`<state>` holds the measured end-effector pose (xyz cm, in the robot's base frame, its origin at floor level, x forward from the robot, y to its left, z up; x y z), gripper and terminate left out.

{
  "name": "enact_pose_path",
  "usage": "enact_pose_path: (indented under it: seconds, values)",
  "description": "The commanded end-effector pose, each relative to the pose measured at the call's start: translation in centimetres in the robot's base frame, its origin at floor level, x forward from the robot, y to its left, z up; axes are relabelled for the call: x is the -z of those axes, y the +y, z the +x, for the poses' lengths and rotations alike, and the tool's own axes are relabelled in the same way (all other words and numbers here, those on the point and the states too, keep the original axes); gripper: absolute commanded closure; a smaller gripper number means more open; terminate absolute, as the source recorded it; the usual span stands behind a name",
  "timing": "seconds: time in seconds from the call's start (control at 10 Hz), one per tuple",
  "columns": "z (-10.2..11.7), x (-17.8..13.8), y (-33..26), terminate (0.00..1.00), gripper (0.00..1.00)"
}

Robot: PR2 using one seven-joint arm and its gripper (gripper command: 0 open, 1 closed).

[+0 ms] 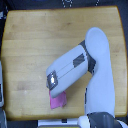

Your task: Folding a cloth

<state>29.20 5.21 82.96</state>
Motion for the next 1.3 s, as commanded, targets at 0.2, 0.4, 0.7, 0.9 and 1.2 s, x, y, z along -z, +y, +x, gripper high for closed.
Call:
enact_pose_path:
  seconds: [0.2, 0.4, 0.7, 0.9, 1.2]
  values:
    - [-0.6, 2.6, 2.4, 0.00, 1.00]
    - [-0.2, 3.8, 2.6, 0.00, 1.00]
    - [-0.1, 4.4, 2.4, 0.00, 1.00]
    - [0.0, 4.2, 2.3, 0.00, 1.00]
    - [0.4, 3.8, 2.1, 0.00, 1.00]
